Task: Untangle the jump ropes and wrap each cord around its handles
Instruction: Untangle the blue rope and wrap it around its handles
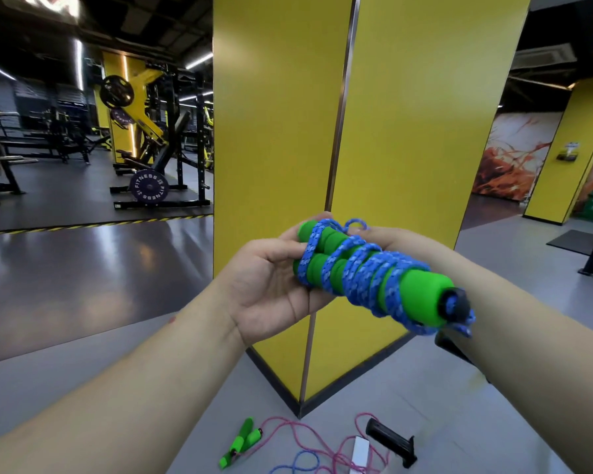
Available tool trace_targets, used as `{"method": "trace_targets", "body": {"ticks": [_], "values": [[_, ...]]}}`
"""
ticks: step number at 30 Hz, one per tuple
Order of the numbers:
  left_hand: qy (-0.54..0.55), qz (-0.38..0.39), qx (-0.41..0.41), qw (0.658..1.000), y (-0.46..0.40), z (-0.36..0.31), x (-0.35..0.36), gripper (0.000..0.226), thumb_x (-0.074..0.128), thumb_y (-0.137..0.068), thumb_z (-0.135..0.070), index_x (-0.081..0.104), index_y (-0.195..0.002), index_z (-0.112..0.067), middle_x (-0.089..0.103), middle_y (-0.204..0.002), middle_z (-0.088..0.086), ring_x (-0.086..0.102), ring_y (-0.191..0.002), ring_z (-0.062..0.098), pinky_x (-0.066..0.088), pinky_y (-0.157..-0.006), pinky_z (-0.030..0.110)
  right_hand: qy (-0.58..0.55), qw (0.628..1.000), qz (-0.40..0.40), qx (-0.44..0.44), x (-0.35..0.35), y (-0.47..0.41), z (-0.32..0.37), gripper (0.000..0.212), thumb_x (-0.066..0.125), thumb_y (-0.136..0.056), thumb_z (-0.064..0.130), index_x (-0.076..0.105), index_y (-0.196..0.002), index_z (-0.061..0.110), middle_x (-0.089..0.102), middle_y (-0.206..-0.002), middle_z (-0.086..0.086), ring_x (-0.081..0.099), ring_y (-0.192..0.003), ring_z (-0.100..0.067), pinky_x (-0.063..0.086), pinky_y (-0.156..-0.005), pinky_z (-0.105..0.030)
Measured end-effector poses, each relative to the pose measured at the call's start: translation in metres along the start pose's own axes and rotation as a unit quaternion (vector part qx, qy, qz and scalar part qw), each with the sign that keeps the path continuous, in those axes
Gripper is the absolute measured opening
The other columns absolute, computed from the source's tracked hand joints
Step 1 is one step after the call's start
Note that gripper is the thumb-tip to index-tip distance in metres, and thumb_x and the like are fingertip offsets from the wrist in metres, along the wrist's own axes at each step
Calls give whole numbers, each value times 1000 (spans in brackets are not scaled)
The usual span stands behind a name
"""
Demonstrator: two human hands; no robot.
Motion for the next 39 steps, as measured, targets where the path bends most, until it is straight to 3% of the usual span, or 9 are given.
{"method": "trace_targets", "body": {"ticks": [3,7,11,15,17,21,25,32,39], "values": [[28,-32,2,999,-1,-1,-1,50,51,-84,-1,57,-134,-8,70,-121,25,72,-95,36,59,-87,45,-10,997,-41,-67,-12,-8,-7,23,55,-100,14,66,-120,7,69,-89,-4,68,-74,-17,57,-63,-30],[89,-136,19,987,-4,-4,-14,28,49,-98,-1,60,-119,13,69,-118,31,71,-97,37,62,-85,44,106,978,-104,-147,-11,4,-11,21,53,-93,0,64,-100,16,58,-67,-5,54,-59,-18,51,-59,-33],[96,-220,31,970,-6,-3,-27,17,56,-101,-5,64,-102,11,67,-104,30,71,-88,36,60,-79,45,172,975,-64,-129,3,10,-15,23,49,-93,1,71,-92,7,57,-71,-9,55,-61,-18,55,-60,-31],[140,-264,42,953,-9,-1,-38,18,66,-97,-7,60,-108,5,61,-106,29,71,-92,38,61,-82,45,381,907,-42,-173,7,18,-17,10,66,-94,27,74,-91,21,61,-72,1,60,-63,-12,56,-66,-34],[134,-287,34,948,-10,4,-44,20,70,-95,-12,61,-107,2,62,-101,25,70,-91,33,60,-83,40,432,874,-64,-213,8,19,-15,21,63,-96,41,73,-85,26,60,-76,8,55,-63,-10,49,-63,-30],[89,-308,26,947,-13,19,-46,13,71,-95,-18,66,-95,-6,64,-90,17,63,-80,23,56,-73,29,280,930,-21,-236,10,12,-23,27,58,-100,31,71,-80,19,66,-87,5,60,-83,-16,52,-84,-42],[52,-296,26,953,-14,23,-48,13,71,-94,-16,68,-97,-5,65,-95,17,63,-83,22,57,-81,29,176,959,25,-222,4,8,-23,25,57,-89,35,69,-77,17,65,-83,1,58,-85,-12,47,-80,-35],[36,-160,-53,985,-10,34,-40,30,59,-97,-4,66,-124,8,66,-109,23,68,-85,31,64,-78,40,73,984,45,-153,-10,5,-27,27,44,-106,29,61,-88,17,50,-71,1,44,-66,-12,35,-65,-30],[3,-113,-64,992,-11,34,-36,38,47,-95,2,68,-126,7,59,-112,24,67,-93,33,63,-85,44,13,994,53,-92,-7,6,-32,23,48,-104,28,66,-96,15,37,-65,2,41,-63,-15,35,-67,-31]]}}
Point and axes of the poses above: each hand's wrist, its own y-axis away from the middle knuckle, its own x-axis out of the palm, z = x × y, the point moved 6 cm from there along -y, towards the middle knuckle
